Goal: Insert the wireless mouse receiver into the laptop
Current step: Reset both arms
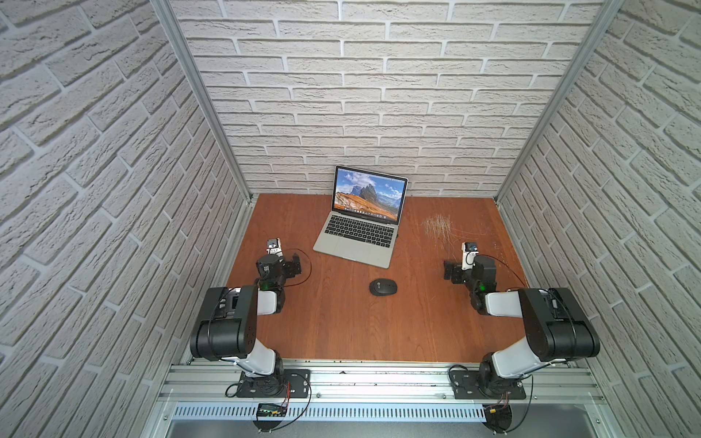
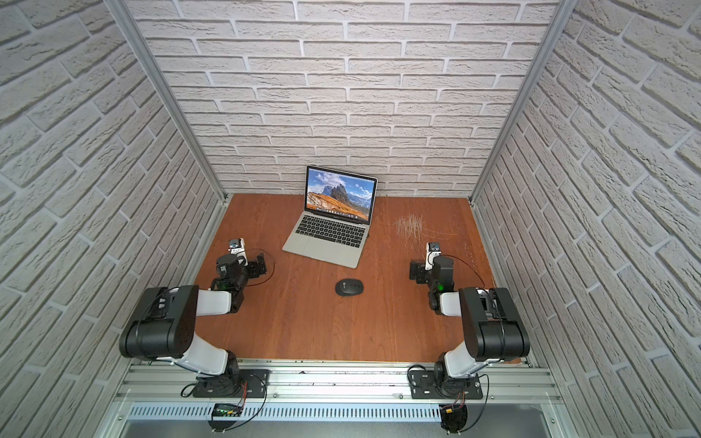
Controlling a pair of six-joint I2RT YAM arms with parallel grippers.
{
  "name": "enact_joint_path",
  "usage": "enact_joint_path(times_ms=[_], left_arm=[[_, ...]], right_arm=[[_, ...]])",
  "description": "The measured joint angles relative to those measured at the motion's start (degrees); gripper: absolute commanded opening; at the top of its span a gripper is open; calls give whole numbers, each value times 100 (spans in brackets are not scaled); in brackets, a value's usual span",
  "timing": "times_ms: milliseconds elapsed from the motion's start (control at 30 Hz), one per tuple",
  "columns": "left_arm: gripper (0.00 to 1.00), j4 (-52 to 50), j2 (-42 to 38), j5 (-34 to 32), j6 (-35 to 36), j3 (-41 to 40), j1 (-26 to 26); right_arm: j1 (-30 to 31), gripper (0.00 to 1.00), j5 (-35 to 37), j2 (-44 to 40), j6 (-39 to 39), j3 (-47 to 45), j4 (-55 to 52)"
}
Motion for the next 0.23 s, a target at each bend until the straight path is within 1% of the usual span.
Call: enact_joint_path(times_ms=[233], left_arm=[[98, 0, 0, 0, -2, 0, 2]], right_arm=[[-72, 99, -79, -2, 7, 81, 170]])
